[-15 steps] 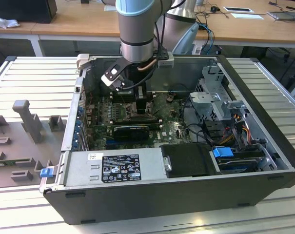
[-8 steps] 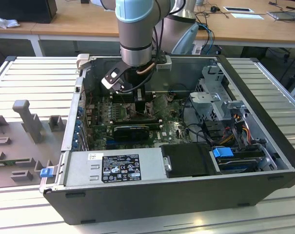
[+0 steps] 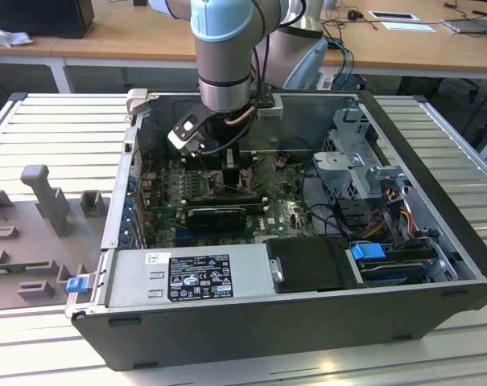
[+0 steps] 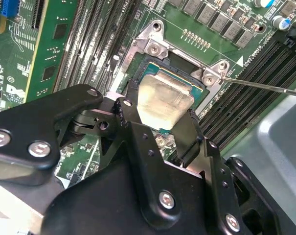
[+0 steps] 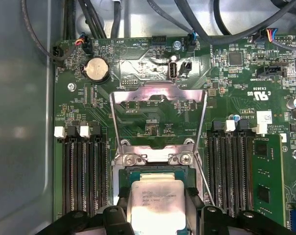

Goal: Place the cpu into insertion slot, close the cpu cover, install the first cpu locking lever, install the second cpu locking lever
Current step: 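Place the cpu into insertion slot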

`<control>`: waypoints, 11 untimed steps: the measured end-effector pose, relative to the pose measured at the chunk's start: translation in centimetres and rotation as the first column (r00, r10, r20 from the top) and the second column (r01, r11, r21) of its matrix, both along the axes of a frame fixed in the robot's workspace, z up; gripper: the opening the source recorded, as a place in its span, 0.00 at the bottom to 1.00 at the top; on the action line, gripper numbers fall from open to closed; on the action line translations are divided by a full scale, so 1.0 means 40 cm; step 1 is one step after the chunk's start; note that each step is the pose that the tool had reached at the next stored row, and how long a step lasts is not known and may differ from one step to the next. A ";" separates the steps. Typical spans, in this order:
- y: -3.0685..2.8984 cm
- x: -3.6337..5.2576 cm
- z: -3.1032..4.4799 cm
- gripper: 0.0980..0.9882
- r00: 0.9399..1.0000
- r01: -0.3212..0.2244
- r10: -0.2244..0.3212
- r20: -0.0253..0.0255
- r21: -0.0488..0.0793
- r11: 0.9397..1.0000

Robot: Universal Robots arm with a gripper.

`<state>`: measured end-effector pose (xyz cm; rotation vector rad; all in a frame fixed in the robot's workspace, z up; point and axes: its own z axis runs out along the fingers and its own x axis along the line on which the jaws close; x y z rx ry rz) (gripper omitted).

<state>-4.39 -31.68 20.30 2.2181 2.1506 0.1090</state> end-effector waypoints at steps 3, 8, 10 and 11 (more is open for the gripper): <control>0.000 0.000 0.000 0.50 1.000 0.000 0.000 0.000 0.000 1.000; 0.000 0.000 0.015 0.55 1.000 0.001 -0.001 0.000 0.000 1.000; 0.000 0.000 0.022 0.48 1.000 0.001 -0.001 0.000 0.000 1.000; 0.000 0.000 0.024 0.41 1.000 0.001 -0.001 0.000 0.000 1.000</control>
